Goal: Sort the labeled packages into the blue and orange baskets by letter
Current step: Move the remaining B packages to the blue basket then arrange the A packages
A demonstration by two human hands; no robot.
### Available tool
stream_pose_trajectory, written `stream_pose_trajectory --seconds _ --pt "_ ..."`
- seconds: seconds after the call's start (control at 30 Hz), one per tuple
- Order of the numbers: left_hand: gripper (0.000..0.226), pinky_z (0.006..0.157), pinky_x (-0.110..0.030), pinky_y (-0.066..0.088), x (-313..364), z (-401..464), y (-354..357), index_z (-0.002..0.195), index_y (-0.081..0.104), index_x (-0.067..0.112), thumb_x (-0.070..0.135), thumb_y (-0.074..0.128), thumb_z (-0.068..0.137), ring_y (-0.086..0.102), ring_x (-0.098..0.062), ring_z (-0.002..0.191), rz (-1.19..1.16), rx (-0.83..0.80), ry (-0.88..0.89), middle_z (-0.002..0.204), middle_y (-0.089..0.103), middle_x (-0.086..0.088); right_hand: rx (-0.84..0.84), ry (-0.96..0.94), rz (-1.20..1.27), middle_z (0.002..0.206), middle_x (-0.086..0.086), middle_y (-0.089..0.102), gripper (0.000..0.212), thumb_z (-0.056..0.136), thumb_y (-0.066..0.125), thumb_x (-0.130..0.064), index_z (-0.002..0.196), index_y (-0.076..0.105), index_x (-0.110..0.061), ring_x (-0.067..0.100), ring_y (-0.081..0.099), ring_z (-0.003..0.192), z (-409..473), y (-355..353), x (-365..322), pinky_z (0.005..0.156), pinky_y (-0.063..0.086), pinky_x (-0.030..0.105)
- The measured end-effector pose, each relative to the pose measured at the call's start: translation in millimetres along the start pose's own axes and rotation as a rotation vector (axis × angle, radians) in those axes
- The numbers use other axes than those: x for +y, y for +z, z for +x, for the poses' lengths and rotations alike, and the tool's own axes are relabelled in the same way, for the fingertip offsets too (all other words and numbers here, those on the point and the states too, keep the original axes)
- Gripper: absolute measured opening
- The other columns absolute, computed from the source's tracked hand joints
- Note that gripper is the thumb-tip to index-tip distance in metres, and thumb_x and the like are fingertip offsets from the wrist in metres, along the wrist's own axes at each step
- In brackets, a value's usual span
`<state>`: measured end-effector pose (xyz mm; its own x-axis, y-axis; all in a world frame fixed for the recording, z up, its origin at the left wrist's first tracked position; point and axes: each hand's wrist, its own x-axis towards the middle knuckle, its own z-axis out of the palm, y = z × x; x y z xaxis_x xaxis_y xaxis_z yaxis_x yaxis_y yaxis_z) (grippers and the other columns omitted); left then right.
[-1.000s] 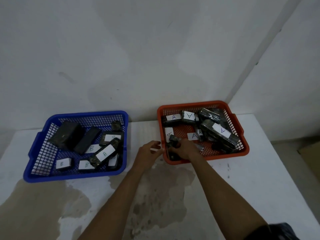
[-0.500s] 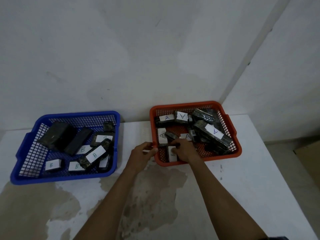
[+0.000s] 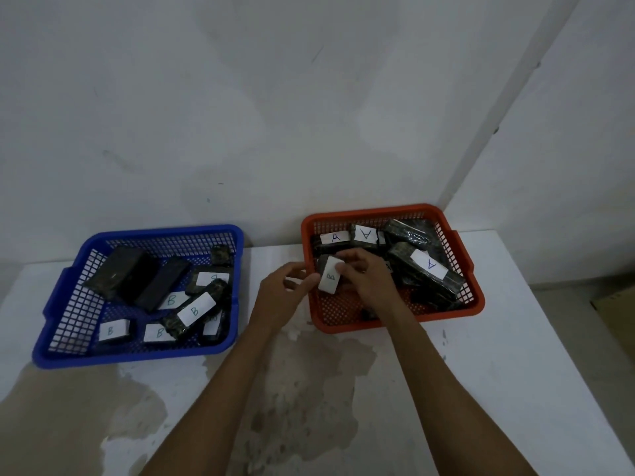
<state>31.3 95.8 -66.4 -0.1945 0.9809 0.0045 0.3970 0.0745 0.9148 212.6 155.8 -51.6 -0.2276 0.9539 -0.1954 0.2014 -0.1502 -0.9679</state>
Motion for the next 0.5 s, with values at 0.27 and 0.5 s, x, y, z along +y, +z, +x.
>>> stream_pose_trajectory --seconds 0.27,0.5 --pt "0.032 0.071 -0.015 0.052 -6.6 -4.8 -57.0 0.110 0.066 0.023 0.041 0.069 0.083 0.067 -0.006 0.089 -0.066 0.009 -0.128 0.101 0.069 0.011 -0.135 -0.039 0.143 0.098 0.013 0.073 0.022 0.091 0.064 -0.010 0.113 0.065 -0.011 0.021 0.074 0.083 -5.0 51.8 -27.6 0.067 0.060 0.029" --pt "0.033 0.079 -0.022 0.050 -53.1 -38.5 -166.5 0.115 0.065 0.013 0.032 0.067 0.087 0.065 -0.008 0.089 0.058 0.429 -0.216 0.101 0.070 -0.001 -0.306 0.114 0.008 0.097 0.009 0.068 0.042 0.090 0.067 -0.022 0.129 0.053 -0.017 0.023 0.071 0.082 -15.1 133.7 -20.5 0.064 0.060 0.029"
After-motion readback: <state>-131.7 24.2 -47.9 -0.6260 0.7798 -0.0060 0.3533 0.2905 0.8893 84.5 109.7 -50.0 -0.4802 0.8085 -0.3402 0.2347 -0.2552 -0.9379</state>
